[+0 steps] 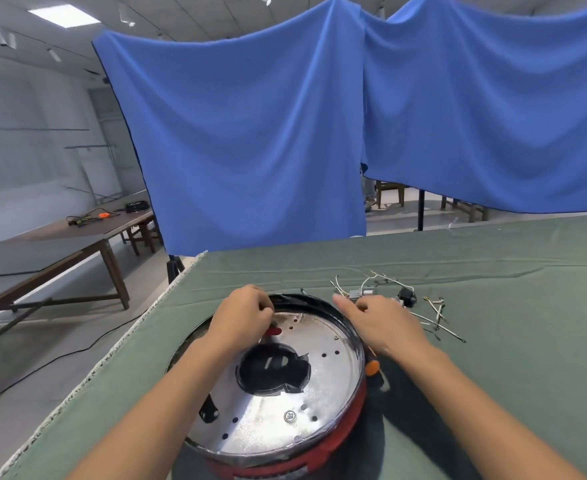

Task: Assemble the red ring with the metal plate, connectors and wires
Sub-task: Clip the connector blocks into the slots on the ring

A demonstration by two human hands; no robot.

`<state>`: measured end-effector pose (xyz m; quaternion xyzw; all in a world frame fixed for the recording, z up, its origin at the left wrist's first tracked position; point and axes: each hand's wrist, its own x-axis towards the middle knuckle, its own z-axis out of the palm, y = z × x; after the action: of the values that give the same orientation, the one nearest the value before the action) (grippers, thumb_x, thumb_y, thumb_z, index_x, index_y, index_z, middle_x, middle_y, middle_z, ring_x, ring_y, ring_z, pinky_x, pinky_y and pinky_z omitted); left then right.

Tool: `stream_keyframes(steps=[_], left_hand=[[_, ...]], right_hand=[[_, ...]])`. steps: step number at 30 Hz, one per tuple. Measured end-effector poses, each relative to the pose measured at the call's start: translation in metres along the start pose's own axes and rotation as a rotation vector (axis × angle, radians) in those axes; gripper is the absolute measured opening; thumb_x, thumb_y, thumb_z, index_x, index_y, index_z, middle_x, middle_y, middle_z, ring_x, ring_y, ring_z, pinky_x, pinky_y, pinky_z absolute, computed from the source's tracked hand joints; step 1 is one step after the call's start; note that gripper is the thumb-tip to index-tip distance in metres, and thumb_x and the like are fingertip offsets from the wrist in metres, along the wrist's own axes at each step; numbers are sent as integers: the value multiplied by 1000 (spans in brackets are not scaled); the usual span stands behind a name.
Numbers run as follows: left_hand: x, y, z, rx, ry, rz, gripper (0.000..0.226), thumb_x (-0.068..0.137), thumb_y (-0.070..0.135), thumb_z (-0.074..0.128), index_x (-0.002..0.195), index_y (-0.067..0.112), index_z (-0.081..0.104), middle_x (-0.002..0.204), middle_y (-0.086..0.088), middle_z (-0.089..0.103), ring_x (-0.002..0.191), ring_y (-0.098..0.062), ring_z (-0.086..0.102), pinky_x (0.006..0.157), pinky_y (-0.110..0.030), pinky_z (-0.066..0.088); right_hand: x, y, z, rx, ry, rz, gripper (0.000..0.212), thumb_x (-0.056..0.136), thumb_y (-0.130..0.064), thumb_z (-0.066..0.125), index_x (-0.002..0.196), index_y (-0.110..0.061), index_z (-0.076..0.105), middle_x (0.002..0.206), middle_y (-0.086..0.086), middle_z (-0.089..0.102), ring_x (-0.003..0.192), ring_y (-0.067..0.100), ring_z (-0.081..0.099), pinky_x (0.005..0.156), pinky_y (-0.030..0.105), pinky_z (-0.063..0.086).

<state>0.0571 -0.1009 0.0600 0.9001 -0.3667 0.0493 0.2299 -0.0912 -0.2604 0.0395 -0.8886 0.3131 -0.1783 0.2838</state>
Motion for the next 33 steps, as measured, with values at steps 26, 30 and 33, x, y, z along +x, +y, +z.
stream_keyframes(steps=[26,30,33], left_hand=[[-23,19,-78,-1779,-54,-226,90,72,75,45,127,4,55,113,-26,58,90,-35,58,79,-42,41],[-21,19,-80,-1806,90,-348,60,81,57,56,111,6,65,108,-22,66,94,-36,61,86,-47,48],[-21,15,-75,-1865,199,-453,30,81,35,59,92,8,66,88,-17,66,83,-33,62,77,-43,51]], right_hand=[[-14,-92,15,-38,918,-838,27,84,-25,62,106,-14,73,96,-3,70,67,14,67,52,20,48],[-19,-91,17,-16,682,-971,31,84,-34,63,110,-18,71,106,-9,68,77,7,67,57,21,55],[-24,-93,17,233,564,-875,26,86,-38,57,108,-26,66,107,-18,59,62,1,58,53,20,50]])
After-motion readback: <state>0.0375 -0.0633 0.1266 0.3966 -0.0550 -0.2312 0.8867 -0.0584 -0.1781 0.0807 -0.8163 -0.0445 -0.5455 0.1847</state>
